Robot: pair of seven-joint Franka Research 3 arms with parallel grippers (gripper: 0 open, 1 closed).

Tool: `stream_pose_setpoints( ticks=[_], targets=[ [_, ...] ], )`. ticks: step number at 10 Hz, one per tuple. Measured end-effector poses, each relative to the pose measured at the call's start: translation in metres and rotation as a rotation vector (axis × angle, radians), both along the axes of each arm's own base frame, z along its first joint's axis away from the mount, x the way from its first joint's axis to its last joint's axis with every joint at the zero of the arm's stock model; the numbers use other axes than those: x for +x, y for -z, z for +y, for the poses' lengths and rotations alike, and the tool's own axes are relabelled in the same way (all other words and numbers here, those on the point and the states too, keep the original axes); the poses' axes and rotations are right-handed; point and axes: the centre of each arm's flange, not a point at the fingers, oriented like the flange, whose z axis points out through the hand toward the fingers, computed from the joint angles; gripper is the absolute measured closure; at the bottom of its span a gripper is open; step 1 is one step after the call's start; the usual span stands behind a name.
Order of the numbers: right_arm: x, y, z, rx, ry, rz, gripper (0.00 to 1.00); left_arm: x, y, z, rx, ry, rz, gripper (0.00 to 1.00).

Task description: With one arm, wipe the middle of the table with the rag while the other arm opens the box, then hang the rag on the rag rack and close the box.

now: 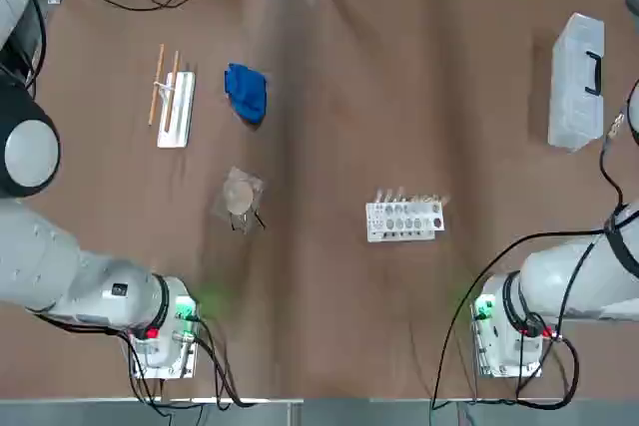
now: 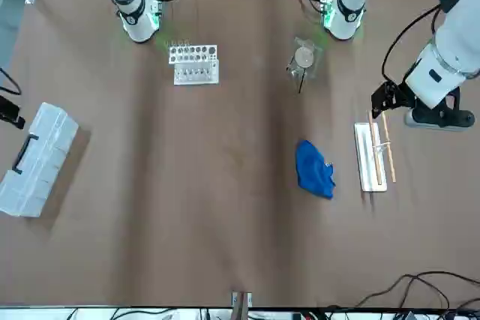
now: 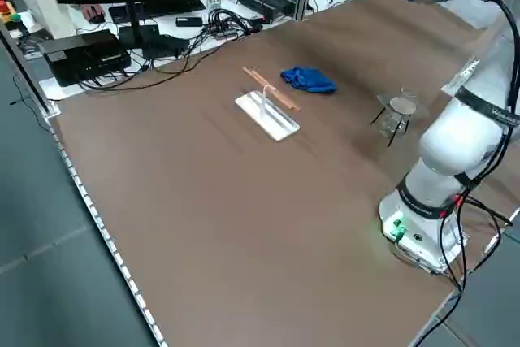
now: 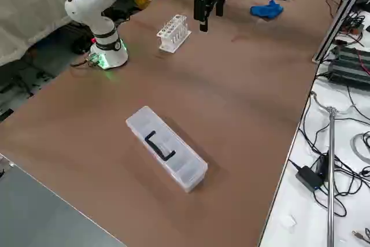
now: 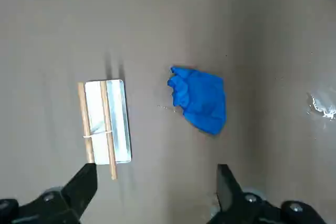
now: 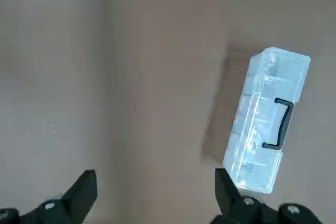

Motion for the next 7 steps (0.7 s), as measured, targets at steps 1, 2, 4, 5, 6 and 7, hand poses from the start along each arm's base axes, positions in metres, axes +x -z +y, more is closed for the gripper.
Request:
stream_pose_setpoints(
  ticks=[1, 2, 4, 5, 6, 7],
  targets=[
    [0.0002, 0.0009, 0.0013, 0.000, -0.002, 0.003, 0.01, 0.0003, -0.0004, 0.0016, 0.000, -0.003, -0.001, 0.00],
    [0.0005, 0.0025, 0.0017, 0.001, -0.003, 0.006, 0.01, 0.0008, -0.0010, 0.0050, 0.000, -0.008, -0.002, 0.00],
    [0.0006, 0.0030, 0.0007, 0.001, -0.001, 0.007, 0.01, 0.0012, -0.0015, 0.0076, -0.001, -0.015, -0.003, 0.00],
    [0.0006, 0.0030, 0.0008, 0.001, -0.001, 0.007, 0.01, 0.0012, -0.0013, 0.0072, -0.001, -0.017, -0.002, 0.00],
    [0.0007, 0.0031, 0.0009, 0.001, -0.001, 0.007, 0.01, 0.0017, 0.0007, 0.0069, 0.000, -0.019, 0.001, 0.00],
    [0.0008, 0.0043, 0.0018, 0.001, -0.003, 0.011, 0.01, 0.0044, 0.0081, 0.0065, 0.001, -0.020, 0.014, 0.00]
  ],
)
